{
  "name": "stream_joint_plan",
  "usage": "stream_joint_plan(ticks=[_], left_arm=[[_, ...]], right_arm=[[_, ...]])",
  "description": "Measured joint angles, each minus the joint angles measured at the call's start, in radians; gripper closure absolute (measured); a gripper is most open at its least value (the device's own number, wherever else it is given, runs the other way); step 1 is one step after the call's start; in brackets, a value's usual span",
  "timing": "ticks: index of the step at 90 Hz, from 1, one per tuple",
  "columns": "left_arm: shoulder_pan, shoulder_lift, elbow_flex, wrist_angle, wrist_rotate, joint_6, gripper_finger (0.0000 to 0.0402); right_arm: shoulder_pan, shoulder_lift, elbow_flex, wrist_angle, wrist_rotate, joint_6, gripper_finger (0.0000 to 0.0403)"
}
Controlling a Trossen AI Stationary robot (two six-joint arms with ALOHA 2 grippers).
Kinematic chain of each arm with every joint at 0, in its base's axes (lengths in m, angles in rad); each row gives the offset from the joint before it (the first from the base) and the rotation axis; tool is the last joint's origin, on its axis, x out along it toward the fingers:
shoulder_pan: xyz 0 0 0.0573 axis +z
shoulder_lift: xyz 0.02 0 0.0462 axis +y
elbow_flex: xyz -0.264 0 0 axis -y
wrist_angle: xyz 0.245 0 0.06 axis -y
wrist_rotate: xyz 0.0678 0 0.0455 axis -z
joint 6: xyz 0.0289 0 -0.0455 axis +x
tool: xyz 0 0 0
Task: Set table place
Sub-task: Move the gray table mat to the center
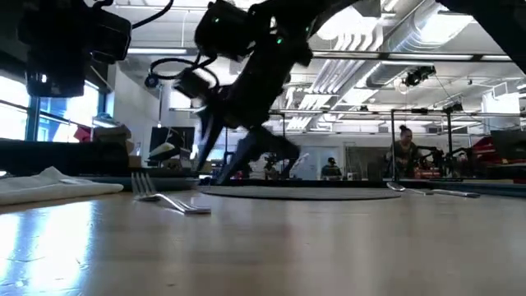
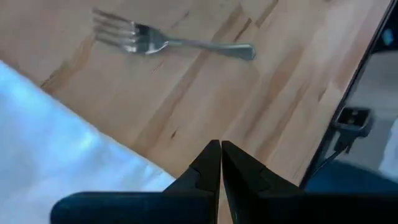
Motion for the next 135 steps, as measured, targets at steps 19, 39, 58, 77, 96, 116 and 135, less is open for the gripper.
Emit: stream_joint_plan(ticks=[19, 39, 58, 77, 96, 116, 135], left_arm=[[-0.029, 0.057, 0.000, 0.045, -0.111, -0.400, 0.0400], [-0.059, 0.267, -0.001, 0.224, -0.150, -0.762, 0.0359], [-0.035, 0.470, 0.000, 0.565, -0.145, -0.875, 0.0278], [0.004, 0.563, 0.069, 0.547, -0.096, -0.944, 0.0244], [0.026, 0.621, 0.285, 0.115, -0.097, -0.906, 0.0246], [0.056, 0.716, 0.343, -0.012, -0.111, -0.980, 0.0247], [0.121, 0.794, 0.345, 0.023, -0.053, -0.915, 0.0252]], right_arm=[[0.054, -0.198, 0.000, -0.495, 0.163, -0.254, 0.0159], [0.180, -0.397, -0.001, -0.764, 0.421, -0.186, 0.0156], [0.247, -0.505, -0.001, -0.800, 0.588, -0.135, 0.0155], [0.309, -0.539, -0.002, -0.880, 0.641, -0.149, 0.0155], [0.405, -0.540, -0.002, -0.916, 0.691, -0.149, 0.0155], [0.482, -0.540, -0.002, -0.917, 0.729, -0.140, 0.0155], [0.504, -0.544, -0.002, -0.917, 0.729, -0.115, 0.0155]])
